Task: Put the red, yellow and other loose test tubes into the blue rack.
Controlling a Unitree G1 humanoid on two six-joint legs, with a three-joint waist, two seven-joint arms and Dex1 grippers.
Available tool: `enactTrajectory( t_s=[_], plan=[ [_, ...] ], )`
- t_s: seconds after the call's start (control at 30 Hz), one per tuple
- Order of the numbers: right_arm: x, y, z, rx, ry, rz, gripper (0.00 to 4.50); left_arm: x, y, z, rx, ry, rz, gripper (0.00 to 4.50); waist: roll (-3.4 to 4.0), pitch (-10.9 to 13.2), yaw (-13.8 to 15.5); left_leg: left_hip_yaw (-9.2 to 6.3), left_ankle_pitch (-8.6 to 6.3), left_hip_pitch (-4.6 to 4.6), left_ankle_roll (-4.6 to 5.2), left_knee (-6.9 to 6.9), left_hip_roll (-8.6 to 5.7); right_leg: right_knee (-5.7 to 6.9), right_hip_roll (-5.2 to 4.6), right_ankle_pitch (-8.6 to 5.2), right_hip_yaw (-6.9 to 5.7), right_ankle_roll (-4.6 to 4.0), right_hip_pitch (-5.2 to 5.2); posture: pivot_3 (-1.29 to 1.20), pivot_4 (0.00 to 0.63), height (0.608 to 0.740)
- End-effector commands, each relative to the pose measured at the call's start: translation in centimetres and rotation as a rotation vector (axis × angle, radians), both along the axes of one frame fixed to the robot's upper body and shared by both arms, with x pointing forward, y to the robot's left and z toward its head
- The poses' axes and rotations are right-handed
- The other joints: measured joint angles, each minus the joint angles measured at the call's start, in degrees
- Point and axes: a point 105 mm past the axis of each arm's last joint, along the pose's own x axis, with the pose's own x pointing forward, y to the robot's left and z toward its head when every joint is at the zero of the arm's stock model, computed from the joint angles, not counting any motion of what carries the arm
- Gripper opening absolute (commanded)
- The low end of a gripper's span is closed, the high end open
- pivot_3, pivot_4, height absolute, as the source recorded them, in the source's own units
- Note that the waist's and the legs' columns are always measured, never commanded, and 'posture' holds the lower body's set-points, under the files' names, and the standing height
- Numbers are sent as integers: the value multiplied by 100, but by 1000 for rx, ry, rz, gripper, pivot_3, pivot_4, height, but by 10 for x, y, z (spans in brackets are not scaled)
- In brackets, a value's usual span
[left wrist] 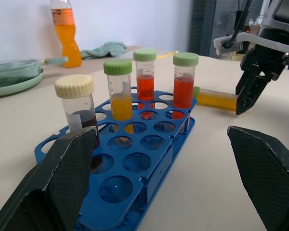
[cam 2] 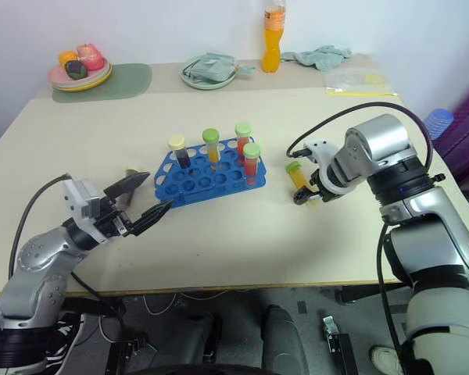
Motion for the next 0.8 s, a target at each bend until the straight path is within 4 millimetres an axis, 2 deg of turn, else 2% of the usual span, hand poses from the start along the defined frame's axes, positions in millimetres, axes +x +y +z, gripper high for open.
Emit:
enactTrajectory(
  t_s=[0.03,0.2,0.3,0.37,0.53,0.57,0.6,0.67,0.73,0.8],
  plan=[
    [3,1,5,9,-19,-14,3260,-4,0,13,8,-58,4,4500,1,0,0,0,-2,0,3,0,0,1,1,0,0,0,0,0,150,740],
    [5,4,4,22,-31,-24,845,-4,1,14,9,-56,8,4500,0,-1,-7,0,-4,1,6,0,1,2,3,0,0,0,0,0,150,740],
    [14,15,21,92,-124,-24,851,-3,1,15,12,-58,11,4500,2,-1,-18,0,-3,1,5,0,3,2,6,1,1,-1,0,0,150,740],
    [20,25,36,153,-270,40,851,-3,2,15,15,-62,12,4500,2,-1,4,0,-3,1,5,-2,3,4,7,2,3,-2,-2,0,150,740],
    [35,8,64,209,-696,-66,851,-2,5,18,10,-64,24,4500,-3,-4,53,-4,0,-1,1,4,0,-1,5,4,0,4,3,0,150,740],
    [37,11,80,288,-871,-97,851,-2,5,18,12,-65,23,4500,-6,-6,54,-3,0,-1,0,5,0,-1,5,5,1,5,4,0,150,740],
    [36,11,91,343,-991,-131,851,-1,5,18,13,-66,22,4500,-5,-6,44,-2,1,-1,-2,4,-1,-2,5,7,2,8,5,0,150,740],
    [25,24,117,476,-1239,-110,851,0,5,19,10,-71,22,4500,-1,-5,2,0,3,0,-4,4,0,4,6,7,5,9,1,0,150,740],
    [16,36,126,631,-1317,-115,851,3,5,20,9,-74,22,4500,3,-2,-46,6,4,1,-5,3,3,15,11,8,13,9,-7,0,150,740],
    [6,50,136,650,-1456,-70,851,5,5,23,10,-77,17,4500,4,-4,-44,10,5,5,-8,4,5,24,15,9,18,6,-11,0,150,740]
  ],
)
